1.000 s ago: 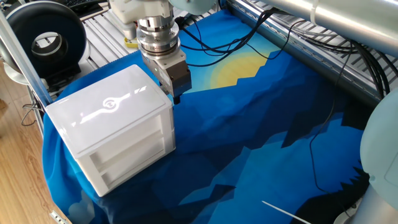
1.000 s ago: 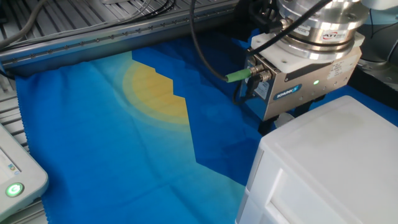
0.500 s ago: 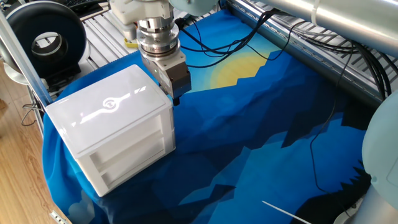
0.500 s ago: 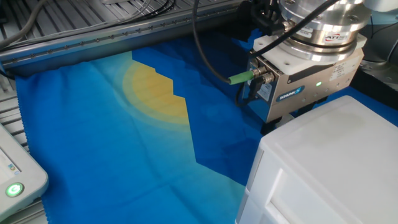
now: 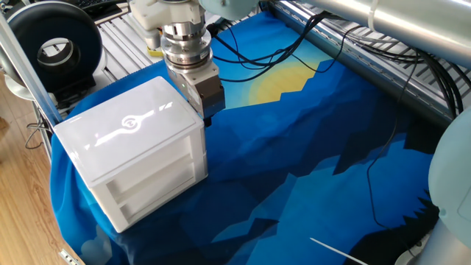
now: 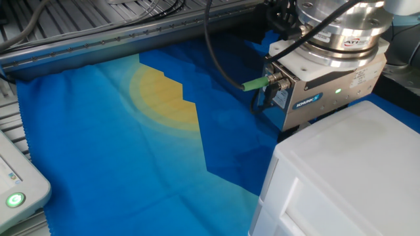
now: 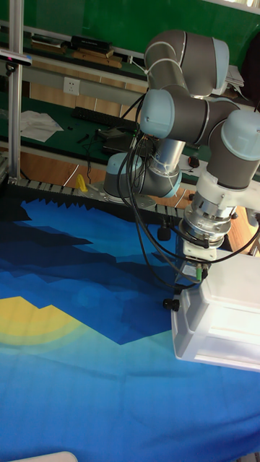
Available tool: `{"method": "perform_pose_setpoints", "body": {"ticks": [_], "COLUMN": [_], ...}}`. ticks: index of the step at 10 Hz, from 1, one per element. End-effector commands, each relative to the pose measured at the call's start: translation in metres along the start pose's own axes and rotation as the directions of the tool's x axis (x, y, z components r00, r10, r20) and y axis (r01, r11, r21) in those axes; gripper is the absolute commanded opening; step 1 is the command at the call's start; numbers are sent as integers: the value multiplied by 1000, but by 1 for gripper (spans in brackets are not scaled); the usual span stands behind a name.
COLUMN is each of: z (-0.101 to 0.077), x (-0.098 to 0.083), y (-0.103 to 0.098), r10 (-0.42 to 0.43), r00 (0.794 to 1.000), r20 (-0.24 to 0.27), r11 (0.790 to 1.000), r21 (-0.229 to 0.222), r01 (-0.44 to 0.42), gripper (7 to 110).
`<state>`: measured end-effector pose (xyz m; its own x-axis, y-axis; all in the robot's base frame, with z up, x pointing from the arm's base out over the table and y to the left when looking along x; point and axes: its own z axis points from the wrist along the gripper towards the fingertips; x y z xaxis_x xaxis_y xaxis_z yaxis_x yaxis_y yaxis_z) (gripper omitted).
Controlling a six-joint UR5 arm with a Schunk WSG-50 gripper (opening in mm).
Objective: Grasp the handle and open the drawer
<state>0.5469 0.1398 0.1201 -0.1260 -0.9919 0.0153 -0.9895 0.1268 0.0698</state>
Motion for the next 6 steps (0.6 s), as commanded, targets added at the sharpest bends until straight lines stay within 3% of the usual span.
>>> {"method": "perform_pose_setpoints", "body": {"ticks": [1,4,5,6], "z": [-2,-2,-2,-2], "x": [-2,-1,-2,-3], "y": [2,0,-1,-4], "r10": [18,22,24,22], "r00": [1000,1000,1000,1000], "r20": [11,9,13,16], "r11": [1000,1000,1000,1000], "r21": [-3,3,7,19], "r01": [-17,-22,-24,-22], "gripper": [44,44,22,22]}}
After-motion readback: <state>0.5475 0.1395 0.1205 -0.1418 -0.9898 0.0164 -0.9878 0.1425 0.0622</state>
